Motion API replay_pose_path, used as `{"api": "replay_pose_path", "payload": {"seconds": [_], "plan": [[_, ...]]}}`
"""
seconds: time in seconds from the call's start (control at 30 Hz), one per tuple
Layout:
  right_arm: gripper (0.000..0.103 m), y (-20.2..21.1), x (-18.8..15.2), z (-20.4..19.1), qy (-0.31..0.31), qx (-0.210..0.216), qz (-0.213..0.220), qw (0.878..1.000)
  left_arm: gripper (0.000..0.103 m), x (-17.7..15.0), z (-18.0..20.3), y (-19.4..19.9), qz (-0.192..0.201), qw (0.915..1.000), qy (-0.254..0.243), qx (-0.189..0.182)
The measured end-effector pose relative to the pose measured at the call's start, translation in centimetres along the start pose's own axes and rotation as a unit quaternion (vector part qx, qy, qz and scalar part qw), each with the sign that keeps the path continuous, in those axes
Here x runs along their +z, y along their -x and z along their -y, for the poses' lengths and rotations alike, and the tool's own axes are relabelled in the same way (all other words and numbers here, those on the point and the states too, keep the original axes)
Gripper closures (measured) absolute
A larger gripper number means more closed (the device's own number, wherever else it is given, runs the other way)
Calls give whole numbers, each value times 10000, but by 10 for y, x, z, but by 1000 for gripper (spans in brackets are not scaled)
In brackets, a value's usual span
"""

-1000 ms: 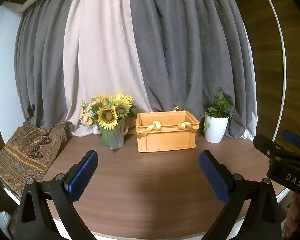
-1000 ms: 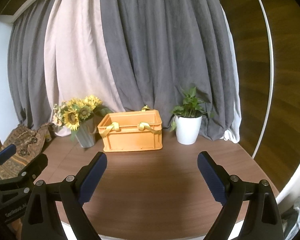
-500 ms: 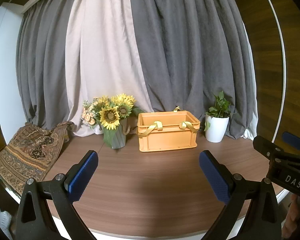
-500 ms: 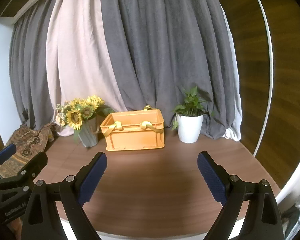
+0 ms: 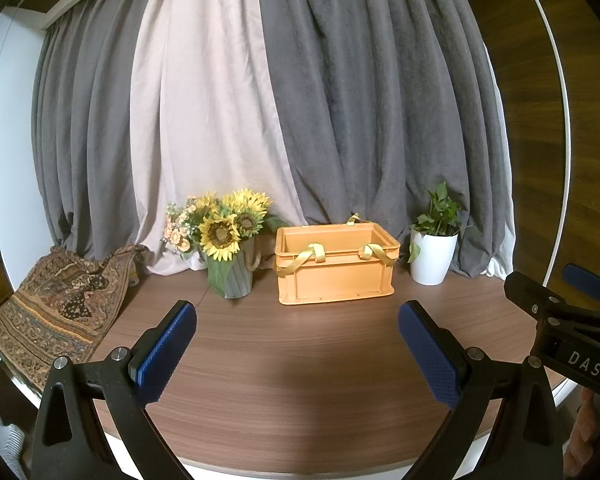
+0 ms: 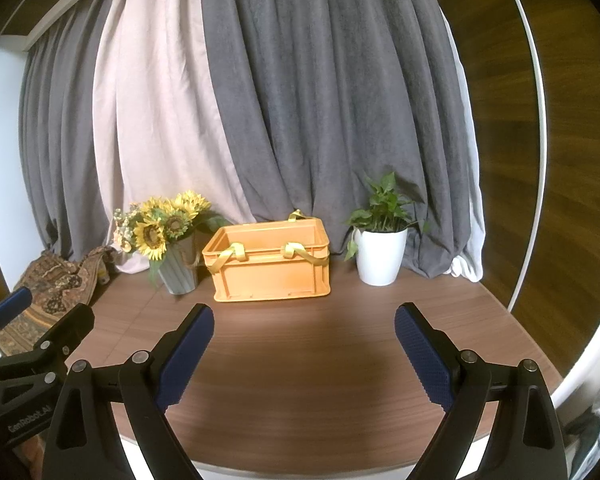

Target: Organize soft objects

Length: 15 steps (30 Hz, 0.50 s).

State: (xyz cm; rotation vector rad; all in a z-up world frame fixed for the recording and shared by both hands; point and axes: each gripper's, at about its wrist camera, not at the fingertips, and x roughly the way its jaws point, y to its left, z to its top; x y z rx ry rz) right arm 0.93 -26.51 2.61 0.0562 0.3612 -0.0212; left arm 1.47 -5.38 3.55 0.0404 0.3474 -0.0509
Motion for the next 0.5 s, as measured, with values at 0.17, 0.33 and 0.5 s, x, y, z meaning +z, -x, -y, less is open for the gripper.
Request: {"api": "replay_pose_path", "payload": {"seconds": [0.17, 0.33, 0.5], "plan": [[10, 0, 0, -2, -8, -20, 6, 10000, 0, 1, 0, 1, 0, 10000, -13, -19], [10, 1, 0, -2, -35, -39, 5, 10000, 0, 3, 1, 0, 6, 10000, -34, -36], [10, 0, 2, -1, -62, -76, 0, 10000, 0, 5, 2, -2, 11, 10000, -51, -47]]}}
